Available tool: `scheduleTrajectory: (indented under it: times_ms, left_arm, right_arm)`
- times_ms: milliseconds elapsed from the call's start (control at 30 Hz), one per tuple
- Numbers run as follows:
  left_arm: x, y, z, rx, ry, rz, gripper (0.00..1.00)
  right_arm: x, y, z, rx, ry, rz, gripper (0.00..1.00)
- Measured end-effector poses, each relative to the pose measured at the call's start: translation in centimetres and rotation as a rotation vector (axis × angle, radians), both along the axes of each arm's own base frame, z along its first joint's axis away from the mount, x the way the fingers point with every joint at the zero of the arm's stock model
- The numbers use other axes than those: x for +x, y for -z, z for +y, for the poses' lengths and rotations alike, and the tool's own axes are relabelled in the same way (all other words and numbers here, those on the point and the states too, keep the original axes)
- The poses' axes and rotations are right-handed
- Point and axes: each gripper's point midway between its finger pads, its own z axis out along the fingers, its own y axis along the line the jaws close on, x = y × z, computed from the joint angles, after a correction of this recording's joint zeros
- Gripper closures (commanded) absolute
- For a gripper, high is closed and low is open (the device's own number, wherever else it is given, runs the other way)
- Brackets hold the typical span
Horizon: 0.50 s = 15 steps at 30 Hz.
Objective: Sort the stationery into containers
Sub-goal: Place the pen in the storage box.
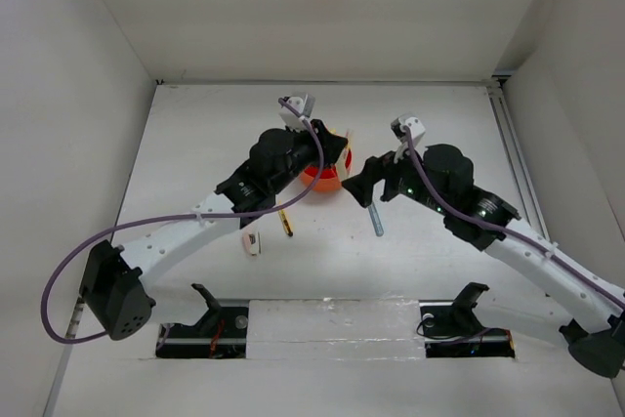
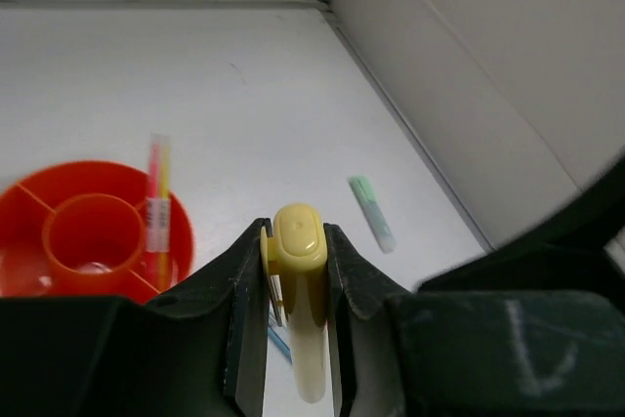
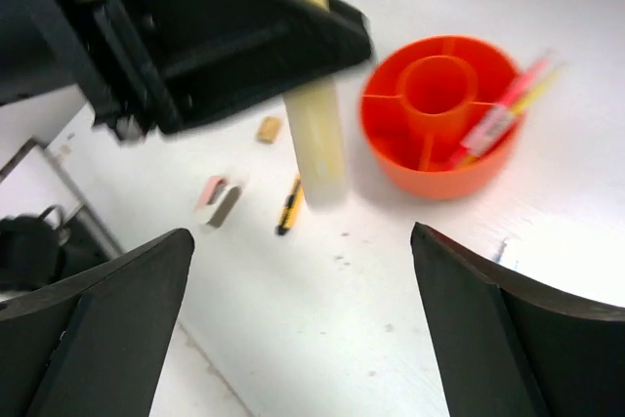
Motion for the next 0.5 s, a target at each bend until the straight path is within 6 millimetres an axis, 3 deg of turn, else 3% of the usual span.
scheduleTrajectory:
  times_ms: [133, 300, 500]
  left_arm:
    - [4.0, -0.6, 1.4, 0.077, -0.172, -0.059, 1.0]
    - [8.9, -1.5, 1.7, 0.167, -0.341, -0.122, 1.0]
    - [14.5, 0.8, 1.1, 0.283, -0.511, -0.116, 1.0]
  right_arm:
    - [0.4, -1.1, -3.4, -0.015, 0.129, -0.037, 0.01]
    - [0.2, -1.8, -7.2, -0.023, 0.238, -0.07, 0.01]
    - [-0.9, -0.6, -9.7, -0.062, 0.283, -0.059, 0.01]
